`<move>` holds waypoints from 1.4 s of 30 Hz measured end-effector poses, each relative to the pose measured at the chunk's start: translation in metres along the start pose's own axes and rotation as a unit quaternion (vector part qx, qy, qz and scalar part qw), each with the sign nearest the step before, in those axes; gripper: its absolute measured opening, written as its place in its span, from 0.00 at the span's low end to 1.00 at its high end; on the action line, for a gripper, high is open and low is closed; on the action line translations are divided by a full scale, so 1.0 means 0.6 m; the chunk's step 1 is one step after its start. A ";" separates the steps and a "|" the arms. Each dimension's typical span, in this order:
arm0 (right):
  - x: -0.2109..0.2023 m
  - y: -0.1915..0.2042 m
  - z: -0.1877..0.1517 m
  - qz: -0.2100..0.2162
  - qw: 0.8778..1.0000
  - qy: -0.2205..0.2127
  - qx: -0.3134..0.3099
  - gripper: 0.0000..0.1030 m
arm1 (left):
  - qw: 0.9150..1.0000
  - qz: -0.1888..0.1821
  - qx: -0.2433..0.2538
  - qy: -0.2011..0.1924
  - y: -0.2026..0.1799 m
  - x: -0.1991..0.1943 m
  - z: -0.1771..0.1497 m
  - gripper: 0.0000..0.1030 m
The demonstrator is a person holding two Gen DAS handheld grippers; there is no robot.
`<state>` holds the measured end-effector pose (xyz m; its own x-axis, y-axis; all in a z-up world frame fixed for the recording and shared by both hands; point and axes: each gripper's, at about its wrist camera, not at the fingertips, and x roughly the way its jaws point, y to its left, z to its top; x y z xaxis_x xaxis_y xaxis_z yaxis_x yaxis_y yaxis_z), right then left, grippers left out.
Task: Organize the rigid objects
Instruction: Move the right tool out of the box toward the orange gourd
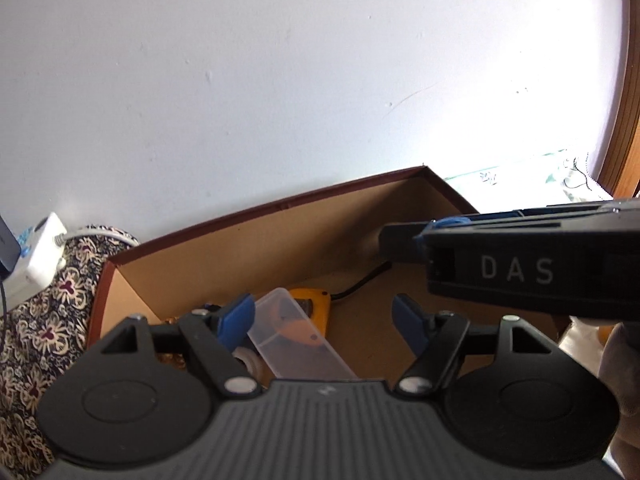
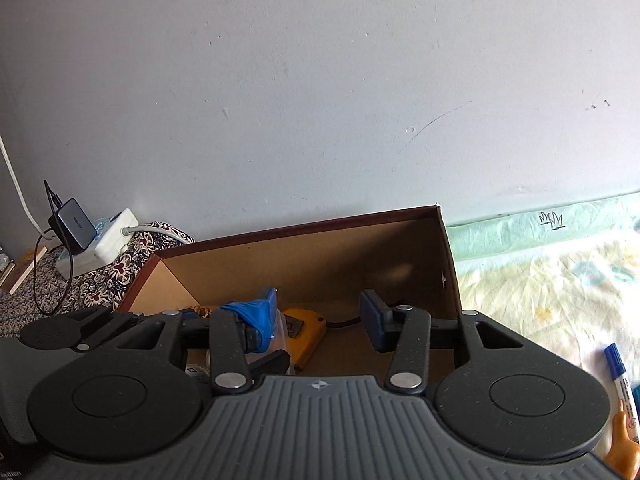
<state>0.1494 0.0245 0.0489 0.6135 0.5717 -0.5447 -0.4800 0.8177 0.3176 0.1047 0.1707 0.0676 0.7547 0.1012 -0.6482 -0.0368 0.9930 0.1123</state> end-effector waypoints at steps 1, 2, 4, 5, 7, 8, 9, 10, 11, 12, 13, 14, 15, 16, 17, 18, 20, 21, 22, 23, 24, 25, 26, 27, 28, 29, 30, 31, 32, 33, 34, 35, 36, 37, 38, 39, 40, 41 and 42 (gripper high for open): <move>-0.008 -0.002 -0.002 0.001 1.000 -0.004 -0.001 0.30 | 1.000 -0.001 0.005 -0.003 -0.005 -0.007 0.000 0.73; -0.018 -0.004 -0.003 0.001 1.000 -0.008 -0.003 0.30 | 1.000 -0.003 0.009 -0.004 -0.011 -0.015 0.000 0.73; -0.034 -0.009 -0.008 0.002 1.000 -0.014 -0.002 0.30 | 1.000 -0.007 0.018 -0.003 -0.026 -0.031 0.000 0.73; -0.043 -0.013 -0.010 0.003 1.000 -0.017 0.001 0.30 | 1.000 -0.008 0.022 -0.003 -0.033 -0.037 -0.001 0.73; -0.060 -0.023 -0.015 0.004 1.000 -0.021 0.005 0.30 | 1.000 -0.010 0.029 -0.003 -0.050 -0.051 -0.004 0.73; -0.069 -0.028 -0.018 0.004 1.000 -0.024 0.006 0.30 | 0.999 -0.013 0.030 -0.002 -0.057 -0.057 -0.004 0.73; -0.078 -0.032 -0.020 0.002 1.000 -0.028 0.005 0.30 | 0.999 -0.019 0.030 0.000 -0.065 -0.063 -0.005 0.73; -0.085 -0.035 -0.022 -0.001 0.999 -0.032 0.004 0.30 | 0.999 -0.024 0.030 0.001 -0.074 -0.068 -0.006 0.73; -0.096 -0.041 -0.025 -0.003 0.999 -0.038 0.003 0.30 | 0.999 -0.029 0.030 0.003 -0.084 -0.072 -0.007 0.73; -0.106 -0.047 -0.027 -0.004 0.999 -0.041 0.004 0.30 | 0.999 -0.034 0.031 0.005 -0.094 -0.076 -0.009 0.73; -0.114 -0.055 -0.029 -0.005 0.999 -0.043 0.007 0.30 | 0.999 -0.040 0.032 0.005 -0.105 -0.081 -0.010 0.73; -0.122 -0.061 -0.031 -0.005 0.999 -0.044 0.009 0.30 | 0.998 -0.047 0.032 0.005 -0.115 -0.086 -0.011 0.73; -0.129 -0.068 -0.033 -0.006 0.999 -0.045 0.011 0.30 | 0.998 -0.056 0.031 0.005 -0.125 -0.091 -0.012 0.73; -0.136 -0.075 -0.036 -0.009 0.999 -0.045 0.013 0.30 | 0.997 -0.065 0.031 0.004 -0.135 -0.096 -0.012 0.73; -0.147 -0.087 -0.038 -0.013 0.999 -0.045 0.014 0.30 | 0.997 -0.072 0.032 0.004 -0.145 -0.100 -0.013 0.73; -0.154 -0.096 -0.041 -0.017 0.999 -0.046 0.016 0.30 | 0.996 -0.080 0.034 0.003 -0.158 -0.105 -0.013 0.73; -0.166 -0.111 -0.046 -0.025 0.998 -0.049 0.022 0.30 | 0.995 -0.091 0.039 0.003 -0.178 -0.112 -0.014 0.72; -0.172 -0.120 -0.049 -0.030 0.998 -0.051 0.026 0.30 | 0.994 -0.097 0.042 0.003 -0.190 -0.115 -0.015 0.72; -0.177 -0.129 -0.051 -0.034 0.998 -0.052 0.029 0.30 | 0.994 -0.103 0.044 0.004 -0.200 -0.117 -0.017 0.72; -0.183 -0.138 -0.054 -0.038 0.997 -0.053 0.033 0.29 | 0.993 -0.107 0.046 0.004 -0.208 -0.118 -0.018 0.72; -0.190 -0.148 -0.057 -0.043 0.997 -0.054 0.036 0.29 | 0.993 -0.111 0.048 0.005 -0.218 -0.117 -0.020 0.72; -0.194 -0.155 -0.059 -0.047 0.997 -0.054 0.039 0.29 | 0.992 -0.114 0.048 0.007 -0.226 -0.116 -0.022 0.72; -0.196 -0.161 -0.061 -0.050 0.996 -0.054 0.041 0.29 | 0.992 -0.118 0.048 0.010 -0.232 -0.113 -0.023 0.72; -0.198 -0.166 -0.063 -0.053 0.996 -0.054 0.043 0.29 | 0.991 -0.122 0.046 0.015 -0.240 -0.110 -0.025 0.72; -0.202 -0.173 -0.067 -0.056 0.996 -0.054 0.046 0.29 | 0.991 -0.125 0.045 0.018 -0.246 -0.108 -0.027 0.72; -0.205 -0.179 -0.070 -0.058 0.996 -0.055 0.049 0.29 | 0.990 -0.129 0.042 0.022 -0.251 -0.106 -0.028 0.72; -0.209 -0.186 -0.073 -0.060 0.995 -0.055 0.054 0.29 | 0.990 -0.133 0.040 0.025 -0.257 -0.104 -0.030 0.72; -0.211 -0.193 -0.077 -0.062 0.995 -0.054 0.058 0.29 | 0.989 -0.137 0.039 0.028 -0.263 -0.101 -0.031 0.72; -0.212 -0.199 -0.080 -0.064 0.995 -0.052 0.061 0.29 | 0.989 -0.139 0.038 0.030 -0.268 -0.098 -0.034 0.72; -0.211 -0.204 -0.082 -0.066 0.995 -0.050 0.063 0.29 | 0.989 -0.141 0.038 0.032 -0.274 -0.096 -0.036 0.72; -0.212 -0.210 -0.085 -0.070 0.994 -0.047 0.066 0.29 | 0.989 -0.141 0.040 0.033 -0.280 -0.093 -0.039 0.72; -0.213 -0.215 -0.087 -0.072 0.994 -0.045 0.068 0.29 | 0.988 -0.142 0.041 0.034 -0.285 -0.090 -0.041 0.72; -0.214 -0.223 -0.092 -0.075 0.994 -0.042 0.073 0.29 | 0.988 -0.142 0.041 0.037 -0.289 -0.086 -0.044 0.72; -0.215 -0.228 -0.096 -0.076 0.993 -0.039 0.077 0.29 | 0.988 -0.143 0.040 0.039 -0.293 -0.081 -0.047 0.72; -0.216 -0.233 -0.099 -0.078 0.993 -0.037 0.079 0.29 | 0.988 -0.145 0.039 0.043 -0.296 -0.076 -0.050 0.72; -0.217 -0.237 -0.103 -0.080 0.993 -0.035 0.079 0.29 | 0.987 -0.149 0.036 0.048 -0.298 -0.071 -0.053 0.72; -0.219 -0.242 -0.109 -0.083 0.993 -0.032 0.077 0.28 | 0.986 -0.155 0.033 0.053 -0.299 -0.066 -0.058 0.72; -0.220 -0.246 -0.114 -0.086 0.993 -0.028 0.075 0.28 | 0.985 -0.161 0.032 0.058 -0.302 -0.062 -0.063 0.72; -0.221 -0.251 -0.119 -0.089 0.993 -0.024 0.075 0.28 | 0.984 -0.164 0.033 0.061 -0.305 -0.059 -0.067 0.72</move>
<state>0.0957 -0.1790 0.0180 0.7119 0.4161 -0.5657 -0.2642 0.9051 0.3332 0.0583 -0.0120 0.0394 0.6343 -0.2140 -0.7429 0.2416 0.9677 -0.0725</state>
